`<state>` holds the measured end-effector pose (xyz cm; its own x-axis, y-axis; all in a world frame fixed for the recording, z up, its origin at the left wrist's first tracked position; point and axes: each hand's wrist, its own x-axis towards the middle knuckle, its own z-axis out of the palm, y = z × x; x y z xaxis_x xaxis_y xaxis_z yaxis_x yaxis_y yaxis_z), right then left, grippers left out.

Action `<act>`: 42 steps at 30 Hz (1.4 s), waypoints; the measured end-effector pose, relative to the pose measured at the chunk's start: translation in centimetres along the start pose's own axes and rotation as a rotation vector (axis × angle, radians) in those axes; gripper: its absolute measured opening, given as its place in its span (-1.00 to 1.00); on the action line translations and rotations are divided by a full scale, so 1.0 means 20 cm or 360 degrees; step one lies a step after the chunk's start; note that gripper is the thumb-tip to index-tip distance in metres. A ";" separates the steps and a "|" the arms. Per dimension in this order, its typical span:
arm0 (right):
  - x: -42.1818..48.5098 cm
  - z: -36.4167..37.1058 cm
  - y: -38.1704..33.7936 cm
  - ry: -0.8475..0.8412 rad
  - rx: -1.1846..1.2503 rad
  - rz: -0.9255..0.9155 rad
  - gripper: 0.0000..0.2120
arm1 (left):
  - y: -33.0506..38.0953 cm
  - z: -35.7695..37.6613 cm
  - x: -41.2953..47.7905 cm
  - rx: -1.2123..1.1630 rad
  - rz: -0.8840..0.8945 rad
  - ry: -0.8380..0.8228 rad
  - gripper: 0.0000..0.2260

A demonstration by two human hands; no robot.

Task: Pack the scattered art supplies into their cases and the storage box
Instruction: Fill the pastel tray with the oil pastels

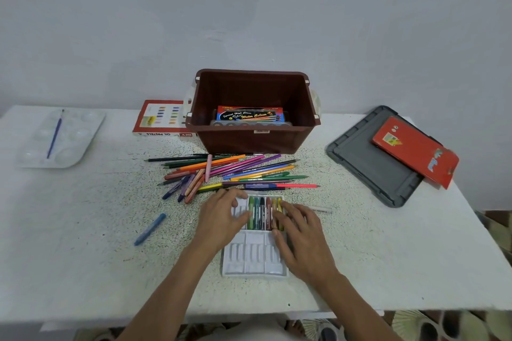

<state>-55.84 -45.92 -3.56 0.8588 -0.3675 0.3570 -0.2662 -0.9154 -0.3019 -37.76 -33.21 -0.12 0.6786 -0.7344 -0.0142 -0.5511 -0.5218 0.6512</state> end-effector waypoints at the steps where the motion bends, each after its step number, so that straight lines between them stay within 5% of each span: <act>1: 0.00 0.00 0.00 0.0003 0.0000 -0.0004 -0.63 | 0.00 -0.01 0.00 0.0001 0.0005 -0.0036 -0.74; 5: 0.00 0.00 0.00 0.0023 0.0018 -0.0025 -0.64 | -0.01 -0.07 0.04 -0.0075 0.0037 -0.0076 -0.81; 11: -0.01 0.01 0.01 0.0021 0.0011 -0.0014 -0.63 | -0.10 -0.18 0.21 0.0444 -0.0017 0.0452 -0.78; 21: 0.00 0.00 0.00 0.0020 0.0016 -0.0011 -0.64 | -0.13 -0.14 0.32 0.0936 -0.0042 0.0444 -0.71; 27: 0.00 0.00 0.00 0.0015 0.0027 0.0001 -0.64 | -0.08 -0.16 0.28 0.0419 0.0249 0.0653 -0.83; 32: 0.00 0.00 0.00 0.0022 0.0018 0.0004 -0.64 | -0.02 -0.18 0.21 -0.0257 0.0058 0.0466 -0.86; 42: 0.00 0.00 0.00 0.0021 0.0005 -0.0002 -0.65 | 0.01 -0.18 0.05 -0.0739 -0.0017 -0.0068 -0.88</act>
<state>-55.84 -45.93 -3.49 0.8532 -0.3684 0.3691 -0.2637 -0.9154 -0.3042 -35.40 -32.55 2.82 0.6571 -0.7523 -0.0477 -0.2616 -0.2869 0.9215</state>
